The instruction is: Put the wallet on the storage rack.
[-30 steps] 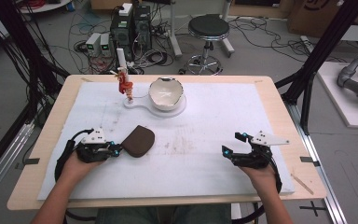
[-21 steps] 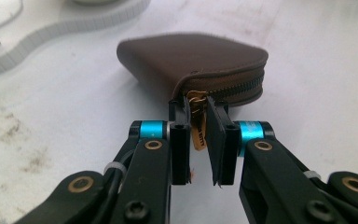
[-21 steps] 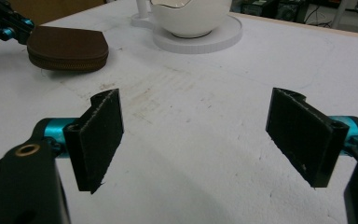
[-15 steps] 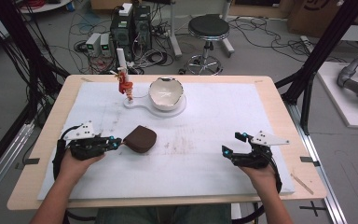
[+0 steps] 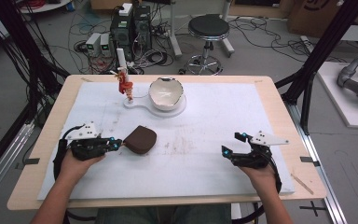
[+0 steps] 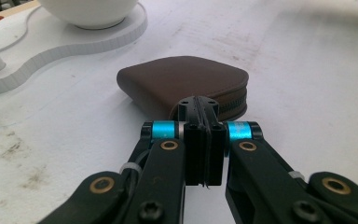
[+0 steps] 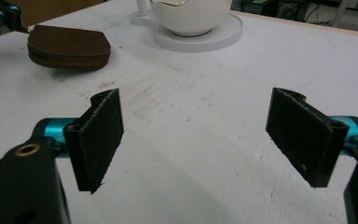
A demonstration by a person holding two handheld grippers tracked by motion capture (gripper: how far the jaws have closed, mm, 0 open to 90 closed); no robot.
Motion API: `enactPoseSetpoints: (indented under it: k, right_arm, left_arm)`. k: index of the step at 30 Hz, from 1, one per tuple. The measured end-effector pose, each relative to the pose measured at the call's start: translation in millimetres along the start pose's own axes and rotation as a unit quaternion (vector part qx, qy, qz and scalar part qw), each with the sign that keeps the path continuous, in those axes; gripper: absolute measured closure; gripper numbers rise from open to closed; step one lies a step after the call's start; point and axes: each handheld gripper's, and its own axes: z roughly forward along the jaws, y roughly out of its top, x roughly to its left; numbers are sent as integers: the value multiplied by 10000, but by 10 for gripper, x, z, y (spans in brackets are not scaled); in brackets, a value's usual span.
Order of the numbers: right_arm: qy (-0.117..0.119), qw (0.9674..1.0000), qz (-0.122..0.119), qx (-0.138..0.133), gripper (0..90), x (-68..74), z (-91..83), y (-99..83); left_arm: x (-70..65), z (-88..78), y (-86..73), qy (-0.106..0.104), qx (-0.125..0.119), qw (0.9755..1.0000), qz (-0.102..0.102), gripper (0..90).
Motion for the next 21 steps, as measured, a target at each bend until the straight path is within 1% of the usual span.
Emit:
enactPoseSetpoints:
  k: [2, 4, 6, 7, 9, 10, 11, 12, 15, 16, 17, 19, 21]
  right_arm:
    - [2, 10000, -21, 6, 192, -1, 3, -1]
    - [0, 10000, -28, 13, 192, 2, 6, -1]
    - [8, 10000, -38, 27, 192, 4, 10, -2]
    - [8, 10000, -56, 29, 192, 5, 15, -2]
    - [16, 10000, -31, 42, 192, 13, 15, -1]
    - [17, 10000, -40, 40, 192, 12, 15, -1]
    - [19, 10000, -36, 40, 192, 12, 15, 0]
    - [4, 10000, -59, 31, 192, 6, 16, -1]
    - [11, 10000, -51, 43, 192, 3, 16, -3]
    - [12, 10000, -52, 44, 192, 2, 17, -4]
    - [10, 10000, -56, 44, 192, 3, 18, -4]
    - [18, 10000, -40, 54, 192, 7, 20, -4]
    - [21, 10000, -50, 60, 192, 10, 21, -3]
  left_arm:
    - [-11, 16, 1, 151, 260, 9994, 155, 890]
    - [-8, 45, -20, 191, 452, 9985, 229, 890]
    - [1, 70, -48, 234, 581, 9978, 217, 890]
    - [8, 77, -61, 267, 600, 9977, 194, 889]
    - [21, 82, -73, 255, 650, 9974, 182, 890]
    - [24, 83, -79, 290, 627, 9975, 135, 890]
    - [26, 85, -81, 244, 628, 9976, 140, 890]
    - [23, 84, -81, 271, 633, 9975, 149, 890]
    - [25, 85, -83, 265, 621, 9976, 125, 889]
    - [32, 88, -91, 234, 643, 9976, 111, 890]
    - [36, 95, -102, 266, 671, 9973, 100, 889]
    - [58, 119, -143, 206, 751, 9969, -57, 886]
    - [76, 131, -181, 266, 811, 9962, -153, 871]
